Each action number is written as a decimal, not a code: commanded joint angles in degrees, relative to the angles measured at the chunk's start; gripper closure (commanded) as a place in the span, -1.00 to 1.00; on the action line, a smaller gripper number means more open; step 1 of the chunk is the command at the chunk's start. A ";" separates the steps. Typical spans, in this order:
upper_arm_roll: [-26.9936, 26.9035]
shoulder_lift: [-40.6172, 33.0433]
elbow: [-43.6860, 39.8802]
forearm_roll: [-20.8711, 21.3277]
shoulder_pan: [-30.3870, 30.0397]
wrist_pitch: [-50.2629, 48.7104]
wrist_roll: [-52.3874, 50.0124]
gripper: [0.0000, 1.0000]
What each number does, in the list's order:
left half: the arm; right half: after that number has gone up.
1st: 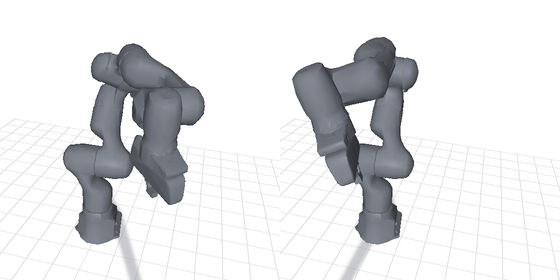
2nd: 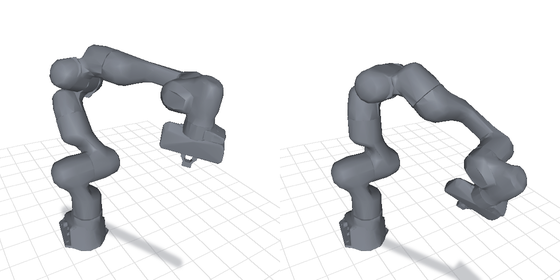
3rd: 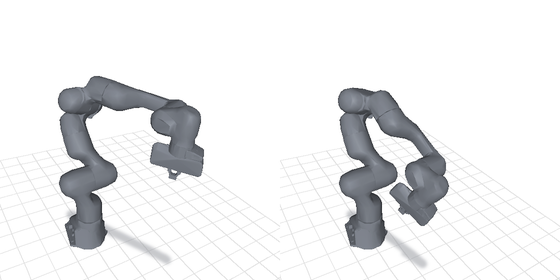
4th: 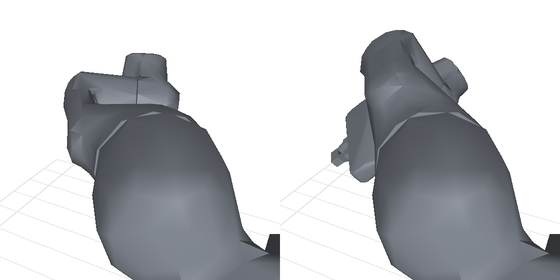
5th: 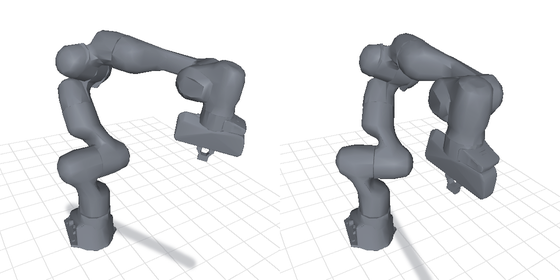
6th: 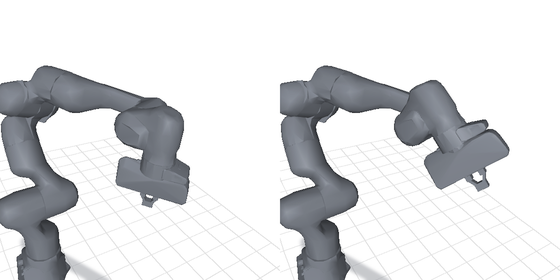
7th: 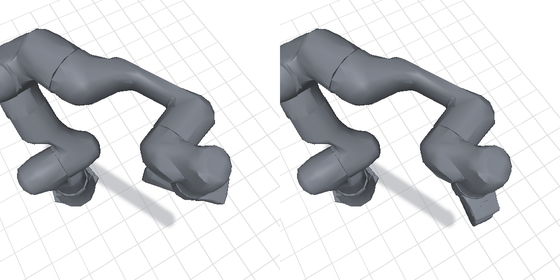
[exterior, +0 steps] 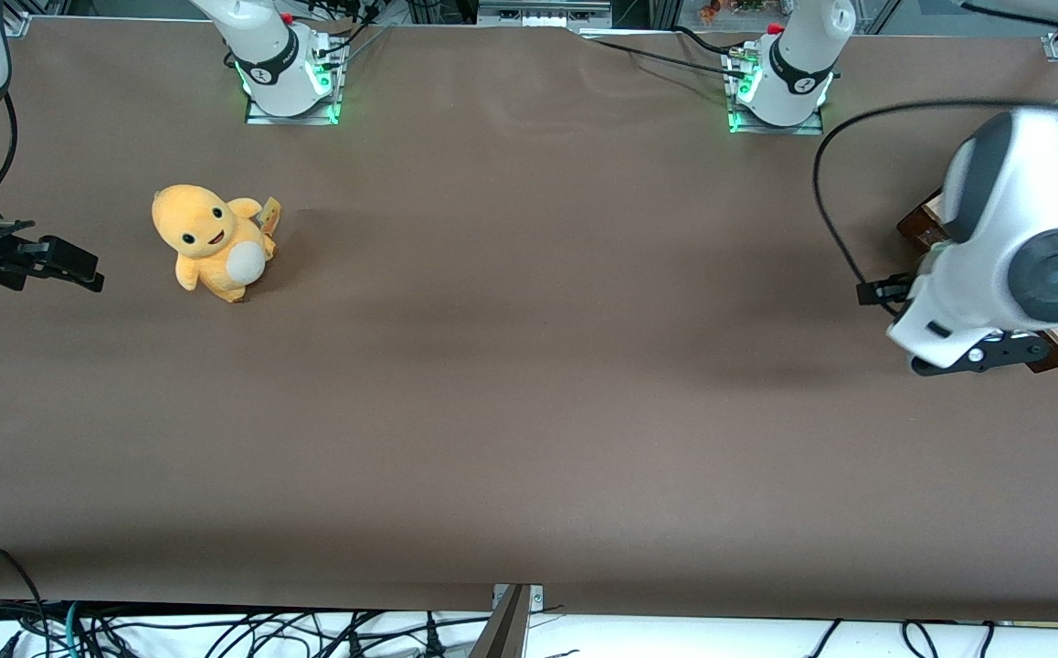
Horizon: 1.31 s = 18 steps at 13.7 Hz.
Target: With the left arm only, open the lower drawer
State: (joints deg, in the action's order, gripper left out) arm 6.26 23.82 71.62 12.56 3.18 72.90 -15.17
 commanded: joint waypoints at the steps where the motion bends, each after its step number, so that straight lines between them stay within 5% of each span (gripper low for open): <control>1: -0.11 -4.20 0.53 -5.86 -1.86 0.40 5.68 -1.00; 4: -0.19 -13.23 11.21 -10.96 -2.74 7.73 7.16 -1.00; 7: -0.28 -22.40 24.94 -11.15 -2.66 18.39 15.77 -1.00; 12: -5.29 -23.64 25.68 -11.58 1.04 24.04 20.45 -1.00; 18: -5.21 -22.15 22.77 -12.20 -0.63 21.40 20.53 -1.00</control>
State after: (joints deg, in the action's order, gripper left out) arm 1.13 1.66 95.52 2.18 2.94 95.43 3.59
